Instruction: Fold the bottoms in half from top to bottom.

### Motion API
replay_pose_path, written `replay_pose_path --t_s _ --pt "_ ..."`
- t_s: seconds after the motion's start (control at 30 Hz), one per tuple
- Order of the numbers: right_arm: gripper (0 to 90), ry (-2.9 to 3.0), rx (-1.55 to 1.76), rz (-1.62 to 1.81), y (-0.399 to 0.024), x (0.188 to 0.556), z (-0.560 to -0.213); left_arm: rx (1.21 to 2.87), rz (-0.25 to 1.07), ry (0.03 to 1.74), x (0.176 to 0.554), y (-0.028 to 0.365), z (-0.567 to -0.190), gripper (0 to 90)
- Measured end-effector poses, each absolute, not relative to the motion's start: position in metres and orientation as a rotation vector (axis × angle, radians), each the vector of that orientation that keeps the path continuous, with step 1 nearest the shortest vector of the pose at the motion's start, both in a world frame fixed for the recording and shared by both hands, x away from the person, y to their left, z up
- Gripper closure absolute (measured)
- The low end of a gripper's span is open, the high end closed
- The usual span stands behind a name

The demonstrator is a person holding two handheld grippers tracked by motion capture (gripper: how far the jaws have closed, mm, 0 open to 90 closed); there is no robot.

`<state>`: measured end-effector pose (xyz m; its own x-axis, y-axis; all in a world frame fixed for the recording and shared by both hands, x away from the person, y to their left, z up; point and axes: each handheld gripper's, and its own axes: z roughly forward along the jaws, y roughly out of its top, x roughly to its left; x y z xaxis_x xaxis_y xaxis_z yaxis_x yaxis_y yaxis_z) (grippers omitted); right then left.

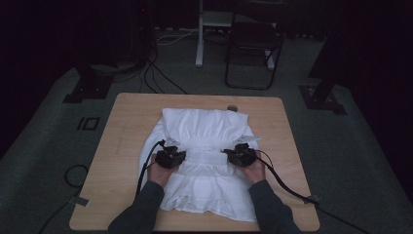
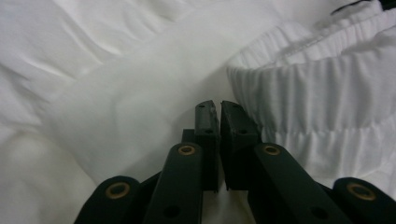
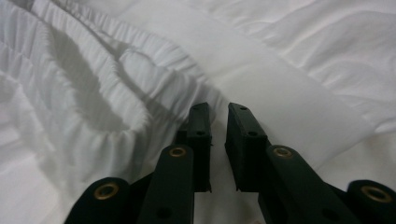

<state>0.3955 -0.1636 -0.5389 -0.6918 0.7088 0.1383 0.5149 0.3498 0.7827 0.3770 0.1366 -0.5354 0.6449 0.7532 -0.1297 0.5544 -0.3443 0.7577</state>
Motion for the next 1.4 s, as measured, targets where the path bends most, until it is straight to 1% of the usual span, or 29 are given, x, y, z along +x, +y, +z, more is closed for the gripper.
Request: replay_pose_path --t_s 0.23,0.33,0.6,0.73,0.93,1.03,1.13,1.23,1.3,1.4 --pt "73.3 2.415 0.969 1.359 -0.172 0.366 -0.530 2.064 0.270 0.812 0.342 0.138 -0.537 80.9" --pt "72.1 2.381 0.945 1.368 -0.179 0.358 -0.525 2.050 0.259 0.760 0.336 0.141 -0.535 79.5" --pt "69.1 2.247 1.077 1.347 -0.185 0.371 -0.519 2.104 0.208 0.706 0.329 0.135 -0.541 78.7" --pt "69.0 2.296 1.085 1.366 -0.177 0.374 -0.522 2.107 0.218 0.719 0.329 0.137 -0.543 76.3" --pt "69.5 2.391 1.001 1.375 -0.163 0.359 -0.527 2.081 0.267 0.764 0.332 0.136 -0.540 67.8" --pt "69.4 2.439 0.966 1.340 -0.159 0.350 -0.532 2.081 0.262 0.779 0.335 0.134 -0.540 65.8" --pt "69.6 2.493 0.960 1.290 -0.155 0.343 -0.541 2.130 0.233 0.762 0.334 0.129 -0.543 65.0" --pt "69.2 2.546 0.946 1.253 -0.154 0.341 -0.546 2.118 0.273 0.760 0.336 0.130 -0.538 62.3" --pt "66.5 2.522 0.941 1.265 -0.156 0.343 -0.543 2.085 0.318 0.784 0.342 0.133 -0.530 60.4" --pt "59.2 2.425 0.944 1.276 -0.159 0.355 -0.531 2.048 0.384 0.820 0.359 0.136 -0.517 58.1"
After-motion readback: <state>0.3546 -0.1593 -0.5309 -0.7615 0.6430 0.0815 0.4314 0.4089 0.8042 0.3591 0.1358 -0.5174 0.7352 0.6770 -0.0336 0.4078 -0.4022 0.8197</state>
